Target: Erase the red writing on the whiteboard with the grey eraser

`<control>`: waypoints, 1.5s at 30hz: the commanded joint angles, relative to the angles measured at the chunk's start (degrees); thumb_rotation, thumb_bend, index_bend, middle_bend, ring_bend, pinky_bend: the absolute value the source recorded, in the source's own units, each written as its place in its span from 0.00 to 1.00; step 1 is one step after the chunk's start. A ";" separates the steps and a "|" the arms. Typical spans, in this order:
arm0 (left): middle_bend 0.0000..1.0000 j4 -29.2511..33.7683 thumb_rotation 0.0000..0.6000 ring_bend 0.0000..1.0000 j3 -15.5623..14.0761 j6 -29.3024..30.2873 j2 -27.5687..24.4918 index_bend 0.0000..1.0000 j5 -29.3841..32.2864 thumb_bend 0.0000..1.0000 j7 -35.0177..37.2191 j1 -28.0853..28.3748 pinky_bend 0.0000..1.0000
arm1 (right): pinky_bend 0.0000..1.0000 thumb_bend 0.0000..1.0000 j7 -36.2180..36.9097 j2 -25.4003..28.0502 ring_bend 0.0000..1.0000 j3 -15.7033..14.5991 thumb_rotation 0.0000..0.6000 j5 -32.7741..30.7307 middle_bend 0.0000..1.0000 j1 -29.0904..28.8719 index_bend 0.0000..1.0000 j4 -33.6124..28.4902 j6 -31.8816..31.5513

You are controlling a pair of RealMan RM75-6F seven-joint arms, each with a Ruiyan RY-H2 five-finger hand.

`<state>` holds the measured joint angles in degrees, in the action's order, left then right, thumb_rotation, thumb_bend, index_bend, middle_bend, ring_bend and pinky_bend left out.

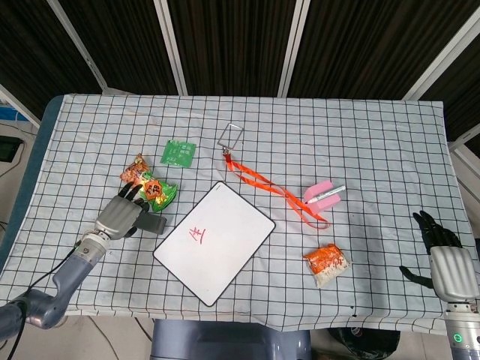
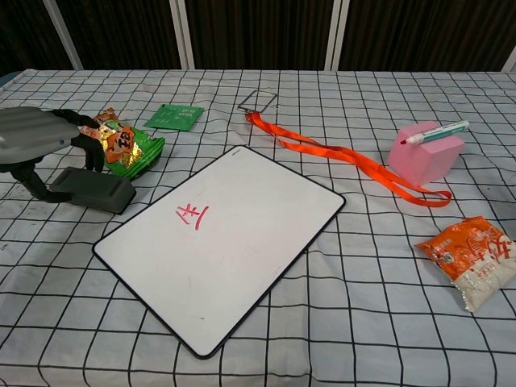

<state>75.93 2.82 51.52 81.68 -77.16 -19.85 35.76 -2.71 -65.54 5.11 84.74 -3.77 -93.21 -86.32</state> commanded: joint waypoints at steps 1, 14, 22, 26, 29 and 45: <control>0.37 -0.06 1.00 0.00 -0.02 0.00 0.19 0.38 0.00 0.22 -0.21 0.19 0.00 | 0.22 0.15 -0.01 0.00 0.21 0.01 1.00 -0.07 0.10 0.00 0.01 -0.03 0.03; 0.39 -0.76 1.00 0.00 -0.41 -0.37 1.05 0.40 1.06 0.23 -1.65 0.73 0.00 | 0.22 0.15 -0.22 0.15 0.21 0.00 1.00 -0.36 0.10 -0.02 0.01 -0.25 0.28; 0.42 -0.53 1.00 0.00 -0.70 0.05 0.70 0.43 0.87 0.31 -1.81 0.84 0.00 | 0.22 0.15 -0.25 0.18 0.21 0.06 1.00 -0.56 0.10 -0.03 0.01 -0.40 0.38; 0.41 0.97 1.00 0.00 -0.79 1.04 -0.06 0.42 0.29 0.31 -2.31 0.77 0.00 | 0.22 0.15 -0.23 0.18 0.21 0.08 1.00 -0.62 0.10 -0.02 0.01 -0.47 0.38; 0.41 3.37 1.00 0.00 -0.68 2.48 -1.09 0.42 -0.86 0.31 -2.79 0.76 0.00 | 0.22 0.15 -0.27 0.18 0.21 0.11 1.00 -0.63 0.10 -0.01 0.01 -0.53 0.33; 0.41 13.93 1.00 0.00 4.66 -1.66 0.40 0.42 5.65 0.31 -16.73 8.35 0.00 | 0.22 0.15 0.23 0.37 0.21 0.13 1.00 -0.63 0.10 0.06 0.01 -0.46 0.27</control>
<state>89.45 6.53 51.43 80.71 -73.15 -35.28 42.53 -2.47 -65.17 5.25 84.11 -3.71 -93.67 -86.06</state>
